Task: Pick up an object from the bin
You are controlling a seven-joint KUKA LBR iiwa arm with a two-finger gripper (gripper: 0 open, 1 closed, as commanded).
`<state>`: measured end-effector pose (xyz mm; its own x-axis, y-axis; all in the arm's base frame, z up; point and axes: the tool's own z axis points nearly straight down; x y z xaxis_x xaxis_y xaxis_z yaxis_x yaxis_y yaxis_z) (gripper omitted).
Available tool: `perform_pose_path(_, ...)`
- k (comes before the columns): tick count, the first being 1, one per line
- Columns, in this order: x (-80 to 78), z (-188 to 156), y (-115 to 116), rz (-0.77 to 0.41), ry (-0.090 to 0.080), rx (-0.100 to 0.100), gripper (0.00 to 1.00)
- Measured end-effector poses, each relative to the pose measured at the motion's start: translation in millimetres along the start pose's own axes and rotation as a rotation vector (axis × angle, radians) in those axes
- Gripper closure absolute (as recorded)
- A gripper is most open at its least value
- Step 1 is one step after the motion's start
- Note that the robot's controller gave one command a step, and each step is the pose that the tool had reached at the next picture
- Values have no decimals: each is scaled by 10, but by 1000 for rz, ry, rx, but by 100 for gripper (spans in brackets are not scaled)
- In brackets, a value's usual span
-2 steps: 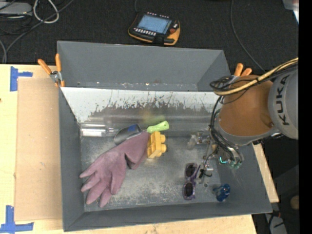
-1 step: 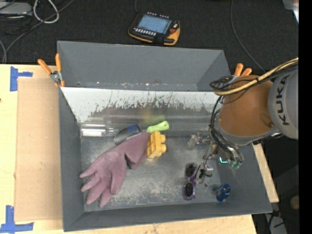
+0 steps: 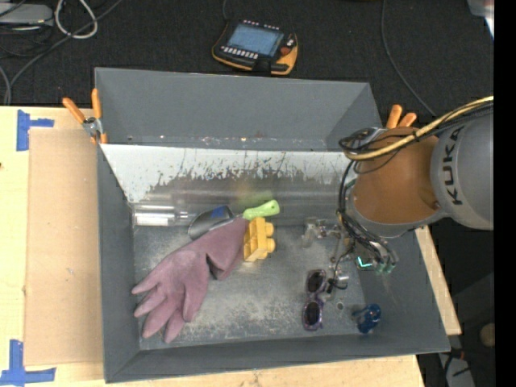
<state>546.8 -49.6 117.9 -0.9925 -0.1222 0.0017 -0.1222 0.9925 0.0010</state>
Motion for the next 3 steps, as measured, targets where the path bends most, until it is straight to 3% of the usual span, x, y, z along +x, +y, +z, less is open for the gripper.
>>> perform_pose_path(1, -6, 27, -2, -8, 2, 0, 0)
perform_pose_path(2, 252, 411, -37, -87, 7, -2, 0)
perform_pose_path(3, 246, 401, -38, -87, 5, -2, 0)
